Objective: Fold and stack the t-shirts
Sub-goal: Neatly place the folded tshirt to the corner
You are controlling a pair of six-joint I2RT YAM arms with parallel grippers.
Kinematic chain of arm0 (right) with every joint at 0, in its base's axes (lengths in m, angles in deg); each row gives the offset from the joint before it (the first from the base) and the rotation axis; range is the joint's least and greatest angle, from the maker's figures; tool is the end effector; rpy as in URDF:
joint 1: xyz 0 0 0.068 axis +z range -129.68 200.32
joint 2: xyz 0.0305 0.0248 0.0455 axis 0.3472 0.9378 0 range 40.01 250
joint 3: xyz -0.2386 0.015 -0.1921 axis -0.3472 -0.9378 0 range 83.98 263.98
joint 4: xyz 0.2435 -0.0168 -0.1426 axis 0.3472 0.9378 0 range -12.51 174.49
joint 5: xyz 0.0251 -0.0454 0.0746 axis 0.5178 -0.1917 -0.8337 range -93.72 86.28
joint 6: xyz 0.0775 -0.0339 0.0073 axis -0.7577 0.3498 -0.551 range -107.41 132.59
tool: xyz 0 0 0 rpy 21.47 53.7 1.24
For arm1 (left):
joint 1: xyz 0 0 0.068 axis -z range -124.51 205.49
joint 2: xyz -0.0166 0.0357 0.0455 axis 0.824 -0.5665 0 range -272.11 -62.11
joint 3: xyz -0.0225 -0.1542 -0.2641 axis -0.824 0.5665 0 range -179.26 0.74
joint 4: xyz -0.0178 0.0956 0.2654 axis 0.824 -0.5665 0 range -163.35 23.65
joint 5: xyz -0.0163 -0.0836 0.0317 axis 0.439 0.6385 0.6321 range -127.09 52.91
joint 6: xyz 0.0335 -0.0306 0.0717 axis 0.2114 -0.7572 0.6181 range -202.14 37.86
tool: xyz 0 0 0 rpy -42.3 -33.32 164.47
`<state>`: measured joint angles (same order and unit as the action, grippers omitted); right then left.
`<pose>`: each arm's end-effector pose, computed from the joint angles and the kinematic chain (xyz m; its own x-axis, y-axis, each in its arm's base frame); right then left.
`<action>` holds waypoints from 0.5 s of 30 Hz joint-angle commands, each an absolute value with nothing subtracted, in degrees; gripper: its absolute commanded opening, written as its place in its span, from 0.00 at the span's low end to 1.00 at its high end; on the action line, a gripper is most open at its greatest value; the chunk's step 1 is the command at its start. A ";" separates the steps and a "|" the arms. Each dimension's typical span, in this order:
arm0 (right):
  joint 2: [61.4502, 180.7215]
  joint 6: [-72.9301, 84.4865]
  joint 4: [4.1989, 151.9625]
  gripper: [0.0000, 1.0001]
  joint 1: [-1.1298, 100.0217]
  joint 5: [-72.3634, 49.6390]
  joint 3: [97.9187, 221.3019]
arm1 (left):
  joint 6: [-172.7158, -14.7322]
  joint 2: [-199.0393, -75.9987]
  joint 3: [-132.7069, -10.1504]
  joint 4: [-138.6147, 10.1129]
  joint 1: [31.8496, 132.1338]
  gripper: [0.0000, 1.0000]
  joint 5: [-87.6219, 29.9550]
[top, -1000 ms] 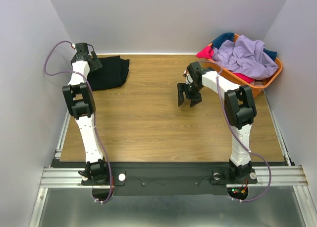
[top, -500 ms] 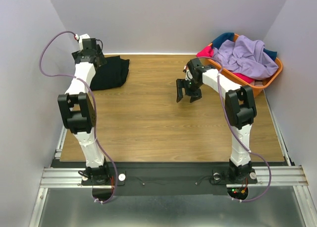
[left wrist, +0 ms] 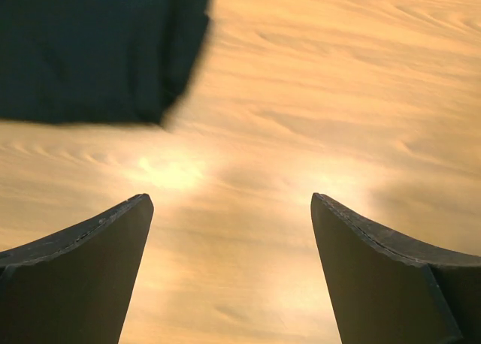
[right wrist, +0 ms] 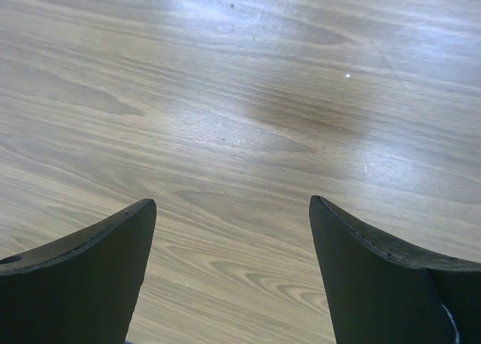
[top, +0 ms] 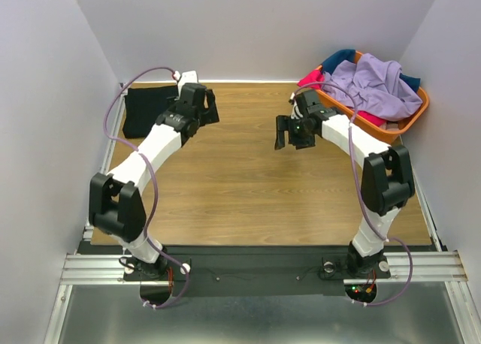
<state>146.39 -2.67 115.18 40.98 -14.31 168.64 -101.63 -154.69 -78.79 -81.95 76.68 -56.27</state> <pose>0.4162 0.1716 0.2301 -0.8914 -0.0597 -0.4492 -0.2071 0.9354 0.2866 0.4138 -0.1341 0.3409 -0.4457 -0.1652 -0.8798 -0.0807 0.9862 -0.1442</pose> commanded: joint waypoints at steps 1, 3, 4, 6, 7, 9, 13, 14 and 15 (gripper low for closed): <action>141.35 -4.98 106.94 0.89 40.80 -11.19 164.24 | -107.71 -145.19 -75.21 -79.28 79.57 0.99 -55.91; 139.42 -5.95 104.91 0.89 40.71 -10.75 162.38 | -110.25 -142.72 -72.22 -79.19 80.54 0.99 -56.34; 138.80 -6.21 104.04 0.89 40.80 -10.40 161.07 | -110.79 -140.27 -70.12 -78.66 81.06 0.99 -56.26; 137.14 -6.57 103.24 0.88 40.71 -9.96 159.74 | -111.76 -138.06 -68.00 -78.13 81.33 0.99 -56.69; 136.60 -6.65 102.80 0.88 40.71 -9.87 159.22 | -111.94 -136.05 -66.95 -77.61 81.59 0.99 -57.04; 135.20 -6.66 102.01 0.88 40.80 -9.44 157.90 | -112.20 -134.02 -64.83 -77.43 81.68 0.99 -57.84; 133.00 -6.83 100.60 0.88 40.71 -8.47 155.61 | -112.29 -132.78 -63.86 -77.52 81.77 0.99 -58.63; 132.04 -6.92 100.25 0.88 40.80 -8.47 155.26 | -112.29 -132.60 -63.86 -77.43 81.86 0.99 -58.80; 131.50 -7.01 100.08 0.88 40.62 -8.38 154.65 | -112.20 -132.60 -63.86 -77.43 81.86 0.98 -58.89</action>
<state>135.86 -6.35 105.19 40.98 -10.11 155.28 -111.25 -133.64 -64.62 -79.39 81.43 -56.86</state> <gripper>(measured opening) 0.884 0.985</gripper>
